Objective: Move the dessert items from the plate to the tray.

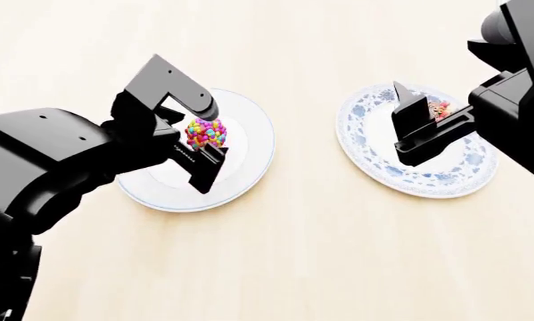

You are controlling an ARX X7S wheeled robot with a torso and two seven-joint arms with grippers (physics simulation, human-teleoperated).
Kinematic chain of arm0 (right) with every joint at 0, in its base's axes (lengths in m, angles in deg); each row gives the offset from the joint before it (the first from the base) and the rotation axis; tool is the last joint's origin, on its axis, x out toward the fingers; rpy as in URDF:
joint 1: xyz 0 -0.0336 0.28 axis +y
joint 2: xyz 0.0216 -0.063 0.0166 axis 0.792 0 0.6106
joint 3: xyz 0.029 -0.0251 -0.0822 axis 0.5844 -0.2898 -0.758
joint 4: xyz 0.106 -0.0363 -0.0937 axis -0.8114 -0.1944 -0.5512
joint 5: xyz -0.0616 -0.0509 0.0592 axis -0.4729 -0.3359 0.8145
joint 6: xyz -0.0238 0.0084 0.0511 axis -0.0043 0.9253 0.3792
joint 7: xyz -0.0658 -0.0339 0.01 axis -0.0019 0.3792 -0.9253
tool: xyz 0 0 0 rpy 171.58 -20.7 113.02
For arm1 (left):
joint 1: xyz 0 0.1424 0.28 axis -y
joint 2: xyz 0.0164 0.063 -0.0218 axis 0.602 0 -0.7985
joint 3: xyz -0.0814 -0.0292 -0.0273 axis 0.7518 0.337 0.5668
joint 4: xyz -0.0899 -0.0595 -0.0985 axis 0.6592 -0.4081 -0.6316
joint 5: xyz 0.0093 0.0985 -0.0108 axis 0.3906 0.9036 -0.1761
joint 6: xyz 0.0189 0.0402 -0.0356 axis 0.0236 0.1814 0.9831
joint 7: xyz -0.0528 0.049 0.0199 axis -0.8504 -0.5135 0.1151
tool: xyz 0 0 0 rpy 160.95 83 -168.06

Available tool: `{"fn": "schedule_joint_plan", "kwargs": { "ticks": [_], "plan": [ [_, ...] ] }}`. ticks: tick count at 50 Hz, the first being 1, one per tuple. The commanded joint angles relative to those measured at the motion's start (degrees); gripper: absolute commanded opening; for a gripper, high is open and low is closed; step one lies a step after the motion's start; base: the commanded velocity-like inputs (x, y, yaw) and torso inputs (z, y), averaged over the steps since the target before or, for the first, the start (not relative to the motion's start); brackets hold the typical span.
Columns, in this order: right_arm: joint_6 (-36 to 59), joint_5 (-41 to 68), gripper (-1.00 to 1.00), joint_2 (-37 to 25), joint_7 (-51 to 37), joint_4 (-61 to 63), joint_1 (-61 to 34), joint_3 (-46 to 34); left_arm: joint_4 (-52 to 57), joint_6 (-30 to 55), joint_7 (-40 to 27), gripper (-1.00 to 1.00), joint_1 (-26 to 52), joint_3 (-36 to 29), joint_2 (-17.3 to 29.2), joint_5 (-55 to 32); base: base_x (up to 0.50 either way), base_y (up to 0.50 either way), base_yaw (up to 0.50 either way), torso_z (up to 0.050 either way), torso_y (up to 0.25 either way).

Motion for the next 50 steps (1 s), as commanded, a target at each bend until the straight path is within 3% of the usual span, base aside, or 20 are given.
{"fn": "schedule_joint_plan", "kwargs": {
  "ticks": [1,17,28,34,42,50],
  "plan": [
    [-0.2,-0.5,1.0,-0.1,0.4,0.2,0.2,-0.1,-0.3,-0.6,0.2,-1.0,-0.3,-0.4,-0.4,0.2,0.0,0.0,0.0,0.0,0.0],
    [0.1,0.0,1.0,0.1,-0.3,0.0,-0.9,-0.8,-0.9,-0.8,-0.3,-1.0,0.5,0.3,-0.5,-0.1,0.0,0.0,0.0,0.0,0.0],
    [1.4,1.1,1.0,0.3,-0.6,-0.8,-3.5,-1.6,-5.7,-0.5,-1.4,-1.0,10.3,7.6,-4.0,-0.6,0.0,0.0,0.0,0.0,0.0],
    [4.5,4.0,1.0,0.5,-1.0,-4.4,-8.2,-2.9,-10.2,-4.1,-6.3,-1.0,13.1,12.5,-7.7,2.1,0.0,0.0,0.0,0.0,0.0],
    [6.6,19.0,1.0,0.2,-5.9,-20.5,-15.0,-7.5,-17.1,-8.4,-13.6,-1.0,16.1,18.0,-12.6,5.7,0.0,0.0,0.0,0.0,0.0],
    [3.2,18.4,1.0,-2.0,-4.6,-22.3,-10.3,-6.8,-17.7,-10.9,-17.4,-1.0,16.6,20.7,-15.0,6.9,0.0,0.0,0.0,0.0,0.0]
  ]
}}
